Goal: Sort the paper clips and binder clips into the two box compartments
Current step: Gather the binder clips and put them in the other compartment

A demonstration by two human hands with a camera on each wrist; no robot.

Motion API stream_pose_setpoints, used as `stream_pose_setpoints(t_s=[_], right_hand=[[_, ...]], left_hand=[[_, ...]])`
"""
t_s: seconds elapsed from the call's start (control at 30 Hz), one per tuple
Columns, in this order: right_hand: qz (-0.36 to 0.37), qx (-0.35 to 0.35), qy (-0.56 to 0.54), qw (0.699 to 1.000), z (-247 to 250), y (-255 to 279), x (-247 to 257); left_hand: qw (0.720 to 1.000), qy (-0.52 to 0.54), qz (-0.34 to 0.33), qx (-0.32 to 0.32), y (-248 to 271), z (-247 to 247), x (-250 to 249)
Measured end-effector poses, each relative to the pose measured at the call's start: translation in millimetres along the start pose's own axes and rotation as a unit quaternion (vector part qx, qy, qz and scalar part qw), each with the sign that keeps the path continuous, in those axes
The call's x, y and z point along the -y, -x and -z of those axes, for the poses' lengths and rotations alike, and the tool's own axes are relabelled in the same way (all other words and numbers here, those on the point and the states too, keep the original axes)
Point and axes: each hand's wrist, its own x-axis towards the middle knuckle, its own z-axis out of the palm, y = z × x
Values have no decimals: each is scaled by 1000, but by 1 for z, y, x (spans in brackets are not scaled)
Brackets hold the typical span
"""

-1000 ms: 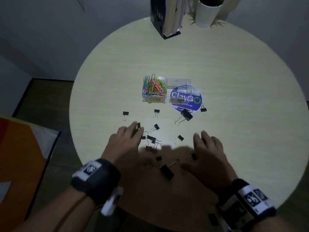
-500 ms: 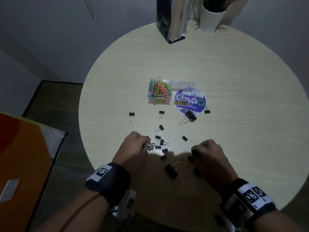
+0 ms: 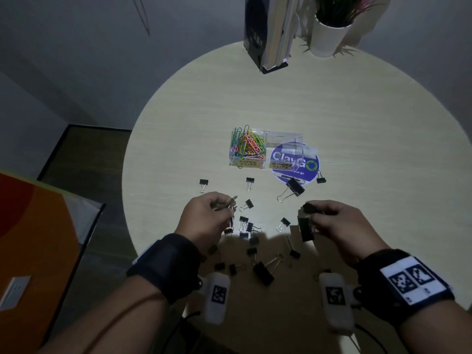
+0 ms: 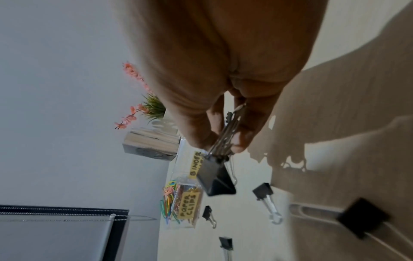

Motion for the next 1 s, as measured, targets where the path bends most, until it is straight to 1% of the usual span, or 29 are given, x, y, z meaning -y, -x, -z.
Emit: stream_pose_setpoints(t_s=[0.1, 0.2, 0.33, 0.47, 0.53, 0.6, 0.7, 0.77, 0.87, 1.0], right_hand=[[-6, 5, 1, 1000, -3, -11, 12], [6, 5, 9, 1000, -6, -25, 28], [63, -15, 47, 997, -4, -49, 69], [128, -71, 109, 983, -7, -83, 111], [154, -99, 157, 971, -11, -99, 124], [177, -119, 222, 952, -17, -109, 132], [222, -149, 304, 914, -27, -119, 133], [233, -155, 334, 900, -33, -120, 130], [239, -154, 359, 889, -41, -119, 124], [260, -140, 357, 886, -55, -114, 113]], left_hand=[[999, 46, -6, 14, -2, -7, -19], [997, 43, -58, 21, -5, -18, -50], [991, 59, -117, 22, -24, -42, -94], [986, 67, -150, 4, -56, -71, -128], [986, 35, -160, -10, -71, -85, -131], [986, -27, -162, -27, -83, -94, -126], [978, -128, -166, -20, -87, -96, -116], [971, -168, -169, -15, -84, -94, -113], [969, -162, -184, -32, -78, -90, -110], [978, -81, -175, -84, -75, -81, -106]])
